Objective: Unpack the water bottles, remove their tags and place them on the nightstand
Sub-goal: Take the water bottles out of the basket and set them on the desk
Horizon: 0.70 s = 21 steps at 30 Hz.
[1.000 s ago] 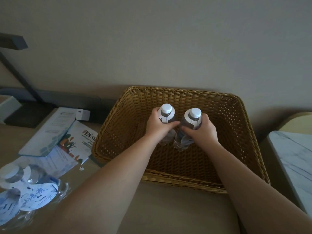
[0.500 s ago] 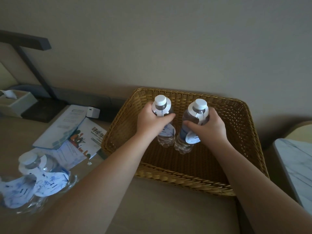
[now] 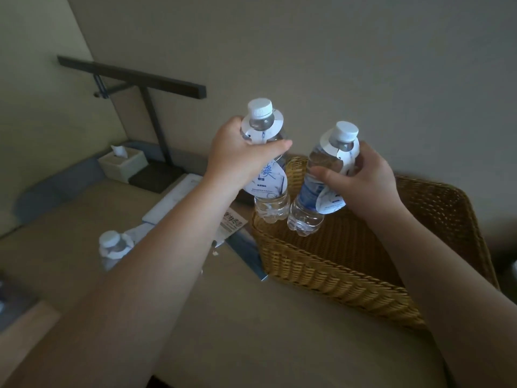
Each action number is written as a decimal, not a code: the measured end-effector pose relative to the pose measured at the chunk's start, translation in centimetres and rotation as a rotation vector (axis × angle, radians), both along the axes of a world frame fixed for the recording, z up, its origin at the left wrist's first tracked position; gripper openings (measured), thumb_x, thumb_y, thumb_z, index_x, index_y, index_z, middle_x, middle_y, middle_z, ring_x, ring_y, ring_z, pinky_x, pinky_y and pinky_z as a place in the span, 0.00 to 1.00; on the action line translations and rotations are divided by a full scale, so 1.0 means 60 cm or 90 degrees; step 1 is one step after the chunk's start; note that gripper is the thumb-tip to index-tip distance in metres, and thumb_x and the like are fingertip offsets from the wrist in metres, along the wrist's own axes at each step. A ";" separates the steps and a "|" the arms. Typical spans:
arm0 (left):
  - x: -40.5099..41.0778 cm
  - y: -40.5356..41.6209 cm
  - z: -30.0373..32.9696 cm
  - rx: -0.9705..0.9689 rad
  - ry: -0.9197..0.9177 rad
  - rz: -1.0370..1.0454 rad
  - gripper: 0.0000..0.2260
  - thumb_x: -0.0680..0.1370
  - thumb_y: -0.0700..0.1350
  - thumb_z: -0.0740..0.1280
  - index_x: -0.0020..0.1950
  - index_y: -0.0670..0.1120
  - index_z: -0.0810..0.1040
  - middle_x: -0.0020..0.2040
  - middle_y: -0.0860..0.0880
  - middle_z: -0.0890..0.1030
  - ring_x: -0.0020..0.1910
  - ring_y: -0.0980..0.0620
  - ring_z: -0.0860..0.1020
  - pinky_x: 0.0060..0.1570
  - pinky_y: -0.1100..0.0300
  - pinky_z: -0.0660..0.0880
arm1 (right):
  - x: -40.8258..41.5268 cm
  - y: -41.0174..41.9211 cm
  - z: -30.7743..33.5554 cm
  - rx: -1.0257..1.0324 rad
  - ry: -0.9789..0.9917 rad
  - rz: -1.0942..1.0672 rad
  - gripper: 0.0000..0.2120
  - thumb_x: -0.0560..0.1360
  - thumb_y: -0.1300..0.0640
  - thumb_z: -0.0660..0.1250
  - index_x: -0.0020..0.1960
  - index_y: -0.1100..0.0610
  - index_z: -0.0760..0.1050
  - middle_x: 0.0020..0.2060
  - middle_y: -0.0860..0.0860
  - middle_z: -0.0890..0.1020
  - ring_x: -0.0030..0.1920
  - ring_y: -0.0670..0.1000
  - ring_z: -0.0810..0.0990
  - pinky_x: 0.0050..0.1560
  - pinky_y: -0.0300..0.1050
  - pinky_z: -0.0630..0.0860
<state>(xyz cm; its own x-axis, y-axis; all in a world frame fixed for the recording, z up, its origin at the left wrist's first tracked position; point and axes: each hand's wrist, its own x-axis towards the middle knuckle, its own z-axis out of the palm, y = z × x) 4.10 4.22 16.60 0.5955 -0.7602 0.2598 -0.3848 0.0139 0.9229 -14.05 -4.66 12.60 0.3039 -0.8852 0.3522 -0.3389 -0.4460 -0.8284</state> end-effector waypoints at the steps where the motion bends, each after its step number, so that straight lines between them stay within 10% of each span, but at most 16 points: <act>1: 0.008 0.019 0.004 0.000 -0.005 0.008 0.21 0.63 0.53 0.79 0.52 0.52 0.78 0.46 0.54 0.84 0.45 0.56 0.83 0.51 0.49 0.80 | 0.013 0.015 0.002 -0.005 0.003 0.018 0.25 0.63 0.43 0.78 0.56 0.49 0.74 0.46 0.43 0.82 0.46 0.43 0.81 0.46 0.45 0.80; 8: 0.066 0.128 -0.028 0.031 -0.065 0.077 0.21 0.63 0.55 0.79 0.51 0.53 0.78 0.43 0.59 0.82 0.42 0.63 0.80 0.44 0.60 0.76 | 0.098 0.103 -0.013 -0.022 0.038 0.099 0.24 0.64 0.44 0.76 0.56 0.50 0.75 0.45 0.42 0.82 0.46 0.41 0.80 0.39 0.35 0.74; 21: 0.071 0.232 -0.276 0.117 -0.047 0.079 0.31 0.62 0.65 0.74 0.59 0.52 0.74 0.47 0.58 0.81 0.46 0.61 0.80 0.49 0.49 0.79 | 0.145 0.212 -0.199 0.038 0.132 0.091 0.26 0.62 0.41 0.76 0.55 0.44 0.70 0.39 0.33 0.75 0.39 0.28 0.74 0.32 0.24 0.67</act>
